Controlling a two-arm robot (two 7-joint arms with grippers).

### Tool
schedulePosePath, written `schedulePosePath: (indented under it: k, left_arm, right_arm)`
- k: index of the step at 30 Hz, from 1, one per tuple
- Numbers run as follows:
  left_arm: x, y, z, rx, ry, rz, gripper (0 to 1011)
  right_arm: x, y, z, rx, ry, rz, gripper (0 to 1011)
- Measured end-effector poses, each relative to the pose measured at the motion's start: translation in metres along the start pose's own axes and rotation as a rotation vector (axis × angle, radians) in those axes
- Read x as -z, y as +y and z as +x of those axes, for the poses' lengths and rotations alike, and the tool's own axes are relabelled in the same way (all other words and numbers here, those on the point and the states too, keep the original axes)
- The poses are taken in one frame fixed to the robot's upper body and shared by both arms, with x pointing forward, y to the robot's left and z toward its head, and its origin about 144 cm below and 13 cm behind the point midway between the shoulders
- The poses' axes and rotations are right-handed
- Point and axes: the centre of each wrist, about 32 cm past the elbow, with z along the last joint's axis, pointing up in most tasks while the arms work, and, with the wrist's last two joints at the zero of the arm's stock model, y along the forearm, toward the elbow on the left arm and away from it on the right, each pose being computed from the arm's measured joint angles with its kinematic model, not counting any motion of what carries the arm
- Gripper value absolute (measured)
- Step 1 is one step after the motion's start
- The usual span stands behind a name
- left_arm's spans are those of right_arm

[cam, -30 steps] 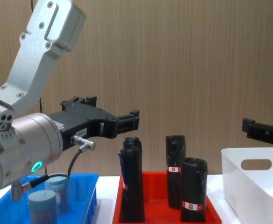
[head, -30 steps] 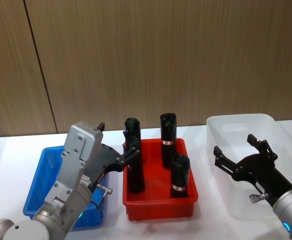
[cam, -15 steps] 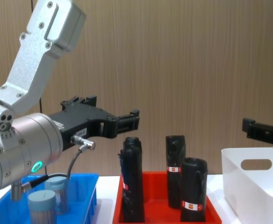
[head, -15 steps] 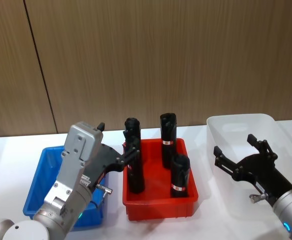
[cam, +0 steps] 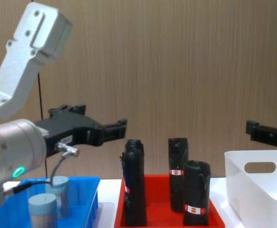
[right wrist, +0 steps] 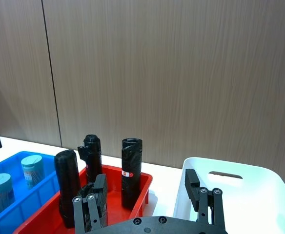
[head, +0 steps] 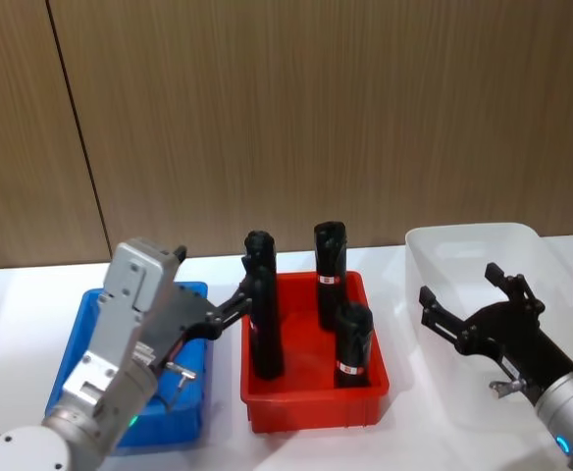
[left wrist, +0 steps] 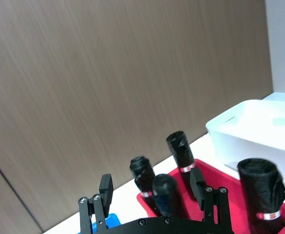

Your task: Pick the cotton swabs from the blue box and place them into the white box.

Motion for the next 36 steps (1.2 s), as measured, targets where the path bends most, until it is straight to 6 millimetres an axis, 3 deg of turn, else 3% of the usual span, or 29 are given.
schedulePosePath:
  k: [18, 36]
  left_arm:
    - [0.022, 0.012, 0.042, -0.103, 0.139, 0.193, 1004]
    - [0.035, 0.005, 0.062, -0.161, 0.221, 0.359, 1004]
  right_arm:
    - [0.0, 0.0, 0.0, 0.0, 0.0, 0.0, 1002]
    - [0.0, 0.0, 0.0, 0.0, 0.0, 0.0, 1002]
